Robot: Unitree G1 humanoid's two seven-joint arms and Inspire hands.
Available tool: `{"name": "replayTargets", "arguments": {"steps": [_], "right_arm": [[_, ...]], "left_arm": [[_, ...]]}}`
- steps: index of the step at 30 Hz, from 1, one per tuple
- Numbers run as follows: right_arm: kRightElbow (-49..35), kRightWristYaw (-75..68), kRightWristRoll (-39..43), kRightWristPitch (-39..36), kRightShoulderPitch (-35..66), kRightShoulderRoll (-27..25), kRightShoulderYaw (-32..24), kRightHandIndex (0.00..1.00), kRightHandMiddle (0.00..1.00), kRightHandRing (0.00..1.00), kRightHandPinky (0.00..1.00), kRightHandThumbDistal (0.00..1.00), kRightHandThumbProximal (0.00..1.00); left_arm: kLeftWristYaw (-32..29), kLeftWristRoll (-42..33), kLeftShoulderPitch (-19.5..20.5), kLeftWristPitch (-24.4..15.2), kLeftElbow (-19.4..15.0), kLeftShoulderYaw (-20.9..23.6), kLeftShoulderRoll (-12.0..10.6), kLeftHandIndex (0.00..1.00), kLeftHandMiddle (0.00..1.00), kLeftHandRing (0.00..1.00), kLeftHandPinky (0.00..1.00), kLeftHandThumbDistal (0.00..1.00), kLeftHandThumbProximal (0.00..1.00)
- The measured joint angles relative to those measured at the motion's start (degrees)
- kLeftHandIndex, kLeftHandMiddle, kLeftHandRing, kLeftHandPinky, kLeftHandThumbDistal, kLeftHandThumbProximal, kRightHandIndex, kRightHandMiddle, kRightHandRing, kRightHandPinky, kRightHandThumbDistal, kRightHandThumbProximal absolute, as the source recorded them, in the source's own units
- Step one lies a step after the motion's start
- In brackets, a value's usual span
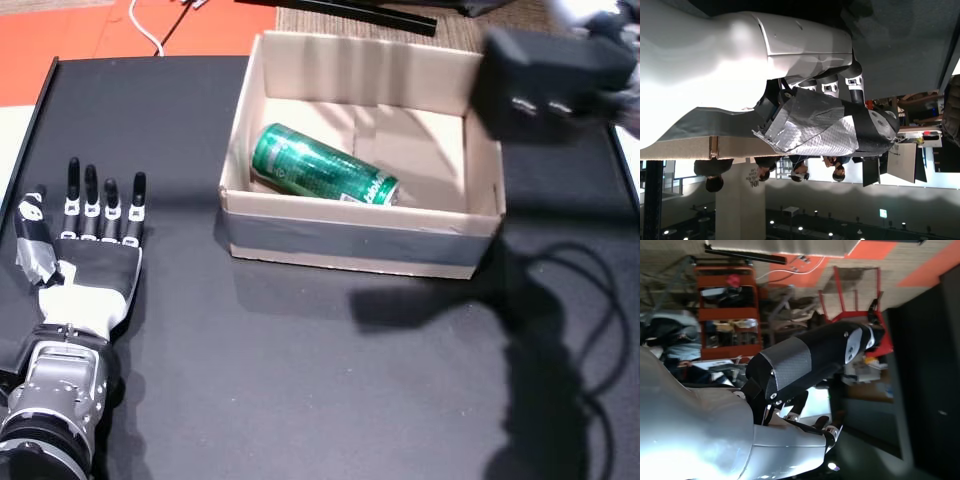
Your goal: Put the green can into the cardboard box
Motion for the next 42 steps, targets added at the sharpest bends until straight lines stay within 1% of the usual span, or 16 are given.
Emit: {"name": "replayTargets", "arguments": {"steps": [3, 6, 11, 12, 13, 18, 22, 24, 28, 31, 33, 35, 37, 39, 41, 42], "right_arm": [[-11.04, 1.3, 4.22, -3.46, 10.06, -3.87, -4.91, 0.73, 0.81, 0.88, 0.93, 0.99, 0.55], [-21.18, 3.48, 10.83, -5.9, 21.13, -5.66, -10.07, 0.73, 0.83, 0.9, 0.95, 0.9, 0.54], [-31.13, 6.61, 19.48, -8.41, 35.33, -5.0, -16.57, 0.75, 0.83, 0.89, 0.94, 0.87, 0.59], [-32.41, 7.27, 20.59, -8.57, 37.34, -4.65, -17.36, 0.74, 0.83, 0.89, 0.93, 0.89, 0.59], [-33.46, 8.04, 21.72, -8.74, 39.14, -4.19, -17.97, 0.75, 0.84, 0.89, 0.94, 0.83, 0.58], [-35.87, 10.91, 23.53, -10.96, 45.36, -2.43, -20.58, 0.78, 0.85, 0.91, 0.96, 0.74, 0.54], [-35.51, 15.37, 26.47, -12.53, 48.22, -2.27, -20.93, 0.78, 0.85, 0.9, 0.96, 0.81, 0.48], [-35.12, 17.3, 28.41, -12.45, 49.21, -1.99, -21.16, 0.77, 0.84, 0.89, 0.95, 0.87, 0.48], [-37.19, 18.55, 29.04, -10.71, 53.33, 0.43, -21.93, 0.75, 0.83, 0.88, 0.94, 0.86, 0.46], [-40.24, 19.75, 29.65, -10.29, 57.67, 1.94, -22.18, 0.78, 0.86, 0.92, 0.97, 0.81, 0.36], [-41.36, 20.25, 30.04, -10.33, 60.44, 3.45, -22.28, 0.76, 0.85, 0.91, 0.97, 0.82, 0.35], [-41.48, 20.16, 29.64, -10.7, 62.57, 5.62, -22.81, 0.76, 0.85, 0.91, 0.97, 0.89, 0.34], [-41.38, 19.96, 29.59, -10.93, 63.97, 7.69, -23.5, 0.76, 0.84, 0.9, 0.98, 0.9, 0.32], [-40.36, 19.38, 29.15, -12.62, 64.33, 9.5, -24.1, 0.75, 0.84, 0.89, 0.98, 0.9, 0.34], [-39.1, 18.52, 28.36, -14.81, 64.88, 11.57, -24.8, 0.75, 0.84, 0.9, 0.97, 0.88, 0.43], [-37.97, 17.96, 27.58, -16.35, 65.92, 13.47, -25.32, 0.74, 0.83, 0.88, 0.96, 0.89, 0.43]], "left_arm": [[0.54, 0.02, -0.05, 0.1, 0.0, -0.06, 0.29, 0.56, 0.28, 0.38, 0.54, 0.52, 0.7], [0.87, 0.05, 0.02, 0.06, -0.01, -0.15, 0.67, 0.57, 0.31, 0.42, 0.56, 0.51, 0.7], [0.69, 0.04, 0.31, 0.0, 0.0, -0.13, 0.64, 0.58, 0.31, 0.42, 0.55, 0.53, 0.68], [0.51, 0.04, 0.36, 0.03, 0.0, -0.13, 0.64, 0.58, 0.31, 0.41, 0.56, 0.53, 0.68], [0.35, 0.04, 0.48, 0.1, 0.0, -0.15, 0.65, 0.58, 0.3, 0.4, 0.55, 0.55, 0.68], [0.28, 0.05, 0.69, 0.19, 0.01, -0.2, 0.62, 0.55, 0.28, 0.37, 0.52, 0.61, 0.63], [0.28, 0.04, 0.72, 0.21, 0.01, -0.16, 0.63, 0.55, 0.27, 0.36, 0.53, 0.62, 0.62], [0.28, 0.04, 0.71, 0.29, 0.01, -0.19, 0.63, 0.55, 0.28, 0.37, 0.53, 0.58, 0.63], [0.17, 0.07, 0.7, 0.39, 0.01, -0.31, 0.65, 0.57, 0.3, 0.38, 0.54, 0.55, 0.66], [0.14, 0.08, 0.7, 0.4, 0.01, -0.33, 0.67, 0.56, 0.27, 0.36, 0.54, 0.61, 0.62], [0.31, 0.04, 0.71, 0.39, 0.01, -0.15, 0.72, 0.56, 0.28, 0.38, 0.57, 0.63, 0.59], [0.31, 0.04, 0.73, 0.39, 0.01, -0.11, 0.78, 0.56, 0.29, 0.38, 0.55, 0.6, 0.61], [0.35, 0.05, 0.74, 0.39, 0.01, -0.15, 0.85, 0.56, 0.29, 0.39, 0.53, 0.58, 0.62], [0.47, 0.07, 0.73, 0.39, 0.01, -0.21, 0.88, 0.56, 0.29, 0.37, 0.54, 0.57, 0.65], [0.43, 0.09, 0.74, 0.41, 0.02, -0.23, 0.89, 0.55, 0.28, 0.37, 0.55, 0.61, 0.64], [0.34, 0.09, 0.75, 0.48, 0.02, -0.24, 0.97, 0.55, 0.28, 0.37, 0.56, 0.58, 0.64]]}}
